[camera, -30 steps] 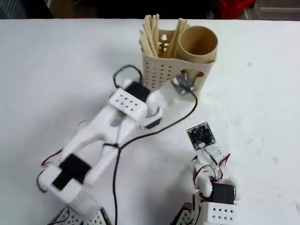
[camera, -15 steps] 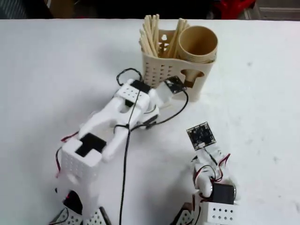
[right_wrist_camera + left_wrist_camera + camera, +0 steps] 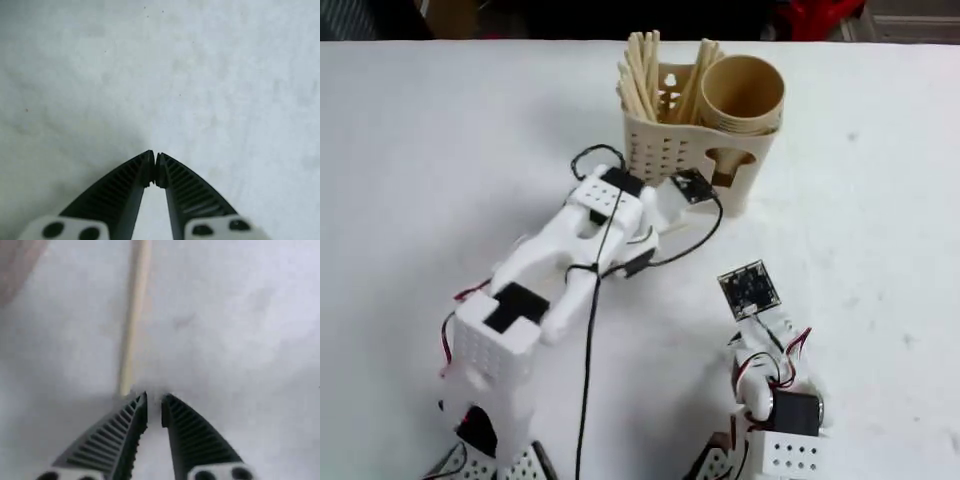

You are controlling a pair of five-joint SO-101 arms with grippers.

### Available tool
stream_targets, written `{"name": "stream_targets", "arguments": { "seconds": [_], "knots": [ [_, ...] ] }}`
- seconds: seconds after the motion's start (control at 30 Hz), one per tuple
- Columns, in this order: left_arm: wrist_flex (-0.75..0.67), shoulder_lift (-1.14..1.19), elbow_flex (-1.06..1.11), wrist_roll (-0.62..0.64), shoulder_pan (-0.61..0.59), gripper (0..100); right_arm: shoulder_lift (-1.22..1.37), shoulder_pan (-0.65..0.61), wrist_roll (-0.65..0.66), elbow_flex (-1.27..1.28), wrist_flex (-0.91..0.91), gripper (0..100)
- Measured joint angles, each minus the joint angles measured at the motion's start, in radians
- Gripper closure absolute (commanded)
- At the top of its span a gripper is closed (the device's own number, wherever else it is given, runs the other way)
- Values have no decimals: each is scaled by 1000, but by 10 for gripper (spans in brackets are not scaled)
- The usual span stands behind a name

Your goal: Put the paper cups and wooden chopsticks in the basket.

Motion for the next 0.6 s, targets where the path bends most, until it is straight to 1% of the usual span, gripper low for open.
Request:
{"name": "stream_targets", "arguments": {
  "seconds": [0.13, 0.2, 0.33, 0.43, 0.53, 0.6],
  "knots": [
    [6, -81, 0, 0, 0, 799, 0, 0, 0, 0, 0, 981],
    [-17, -104, 0, 0, -2, 775, 0, 0, 0, 0, 0, 981],
    [-68, -100, 0, 0, -31, 775, 0, 0, 0, 0, 0, 981],
    [-106, -40, 0, -3, -63, 775, 0, 0, 0, 0, 0, 981],
    [-133, 32, -8, -44, -72, 777, 0, 0, 0, 0, 0, 981],
    [-133, 51, -29, -61, -77, 811, 0, 0, 0, 0, 0, 981]
  ]
}}
